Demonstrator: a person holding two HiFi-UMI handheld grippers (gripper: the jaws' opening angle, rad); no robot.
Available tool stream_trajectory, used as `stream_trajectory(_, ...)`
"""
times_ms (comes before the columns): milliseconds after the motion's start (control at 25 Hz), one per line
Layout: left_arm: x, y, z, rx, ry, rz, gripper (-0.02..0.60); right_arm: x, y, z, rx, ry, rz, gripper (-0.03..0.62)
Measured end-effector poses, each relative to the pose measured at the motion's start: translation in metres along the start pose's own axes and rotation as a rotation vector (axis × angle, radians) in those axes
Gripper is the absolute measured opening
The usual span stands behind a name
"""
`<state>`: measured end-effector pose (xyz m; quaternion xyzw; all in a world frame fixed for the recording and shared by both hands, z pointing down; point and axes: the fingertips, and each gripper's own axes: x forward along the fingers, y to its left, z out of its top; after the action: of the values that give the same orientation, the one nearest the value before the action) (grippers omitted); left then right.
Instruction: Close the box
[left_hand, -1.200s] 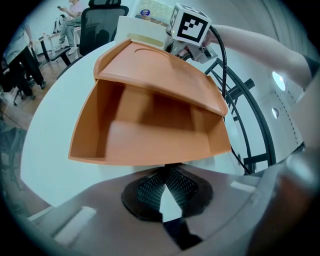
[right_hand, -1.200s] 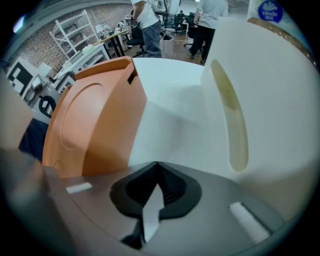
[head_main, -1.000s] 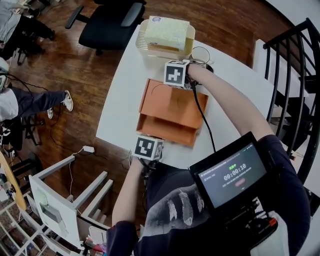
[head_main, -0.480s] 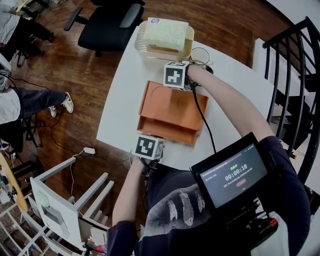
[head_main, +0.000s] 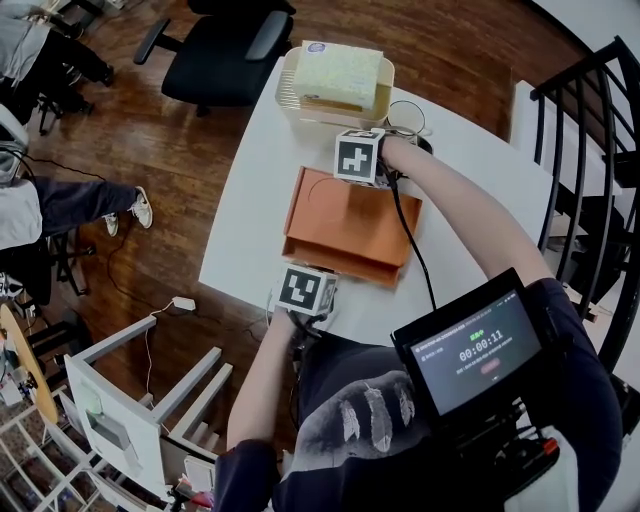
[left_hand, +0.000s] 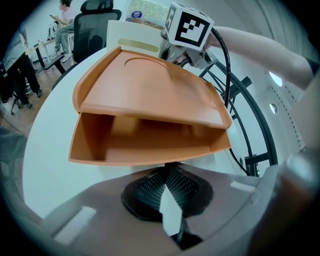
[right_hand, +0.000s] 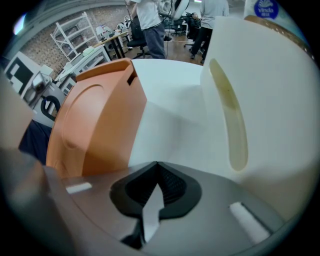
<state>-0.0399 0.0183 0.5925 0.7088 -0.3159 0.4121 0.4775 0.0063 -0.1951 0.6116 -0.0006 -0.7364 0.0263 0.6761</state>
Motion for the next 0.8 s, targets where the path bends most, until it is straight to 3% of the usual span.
stream_trajectory(800, 0.001, 0.002, 0.023, 0.03, -0.035, 0.005, 0.014, -0.001, 0.001, 0.003, -0.02, 0.004, 0.002, 0.005)
